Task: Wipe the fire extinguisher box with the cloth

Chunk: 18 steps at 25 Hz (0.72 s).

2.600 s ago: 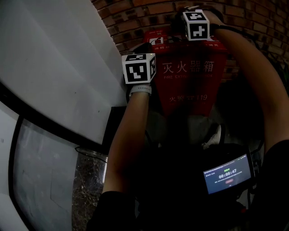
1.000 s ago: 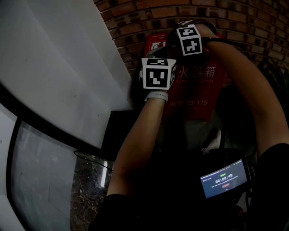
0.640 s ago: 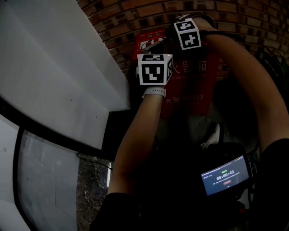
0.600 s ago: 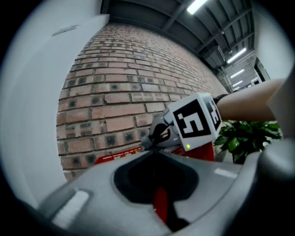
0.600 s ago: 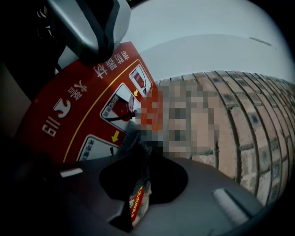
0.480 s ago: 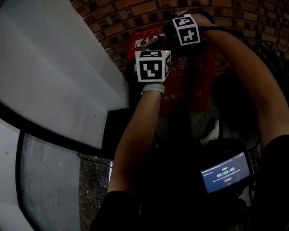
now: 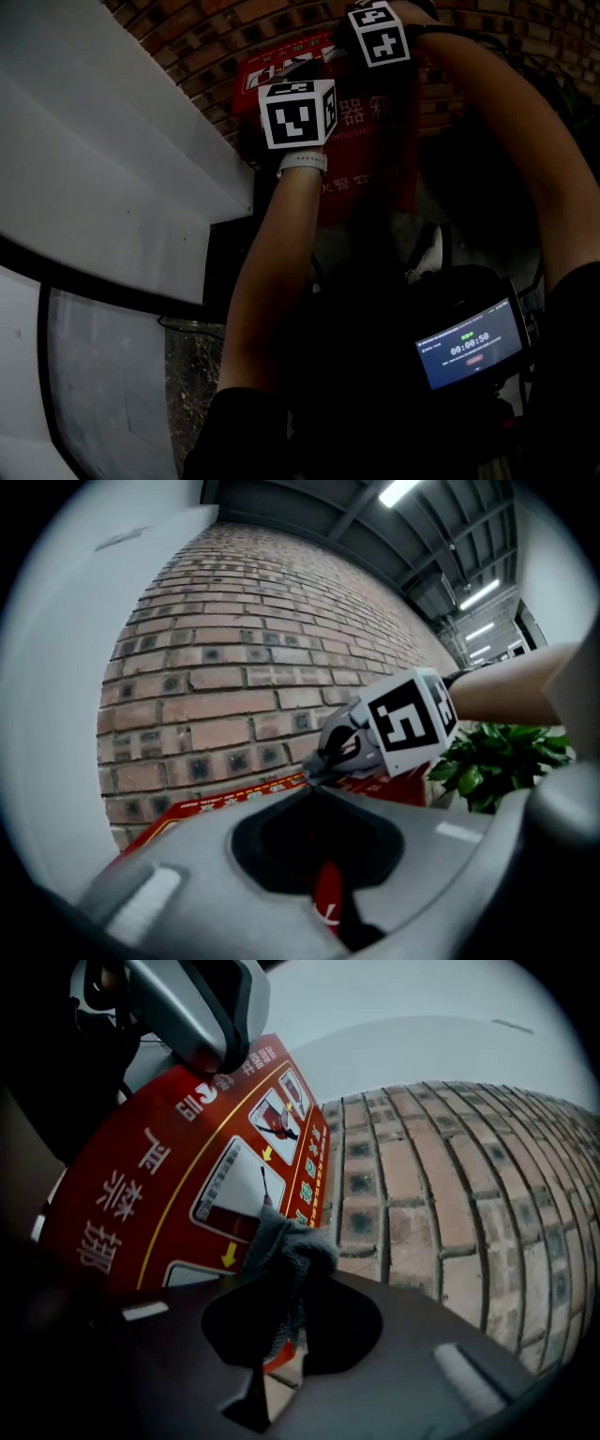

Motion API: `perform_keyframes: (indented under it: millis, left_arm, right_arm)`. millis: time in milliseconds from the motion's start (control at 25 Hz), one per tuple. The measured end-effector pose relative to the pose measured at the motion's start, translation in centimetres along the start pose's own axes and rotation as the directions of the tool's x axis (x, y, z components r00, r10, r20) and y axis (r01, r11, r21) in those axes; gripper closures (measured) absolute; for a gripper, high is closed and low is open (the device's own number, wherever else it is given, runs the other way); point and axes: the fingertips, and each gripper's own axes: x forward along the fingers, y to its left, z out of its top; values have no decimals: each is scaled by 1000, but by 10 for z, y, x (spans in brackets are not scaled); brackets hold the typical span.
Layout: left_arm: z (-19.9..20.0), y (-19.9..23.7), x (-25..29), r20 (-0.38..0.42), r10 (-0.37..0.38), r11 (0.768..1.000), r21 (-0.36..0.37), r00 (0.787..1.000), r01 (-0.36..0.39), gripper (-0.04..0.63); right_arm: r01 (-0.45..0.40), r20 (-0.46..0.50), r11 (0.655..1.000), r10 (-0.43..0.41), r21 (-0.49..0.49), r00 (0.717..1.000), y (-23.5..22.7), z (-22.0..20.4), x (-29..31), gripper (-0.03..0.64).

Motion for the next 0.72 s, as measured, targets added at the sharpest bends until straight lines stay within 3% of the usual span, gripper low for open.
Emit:
perform_keyframes:
  millis: [480, 720]
  left_arm:
    - [3, -22, 11, -10, -5, 1000, 19, 1000, 5, 592]
    - [-1, -24, 9, -38, -17, 997, 74, 999, 19, 592]
  right_arm:
    - [2, -72, 1000, 0, 25, 997, 12, -61, -13, 586]
    - [-2, -149, 1000, 3, 9, 989, 16, -83, -18, 586]
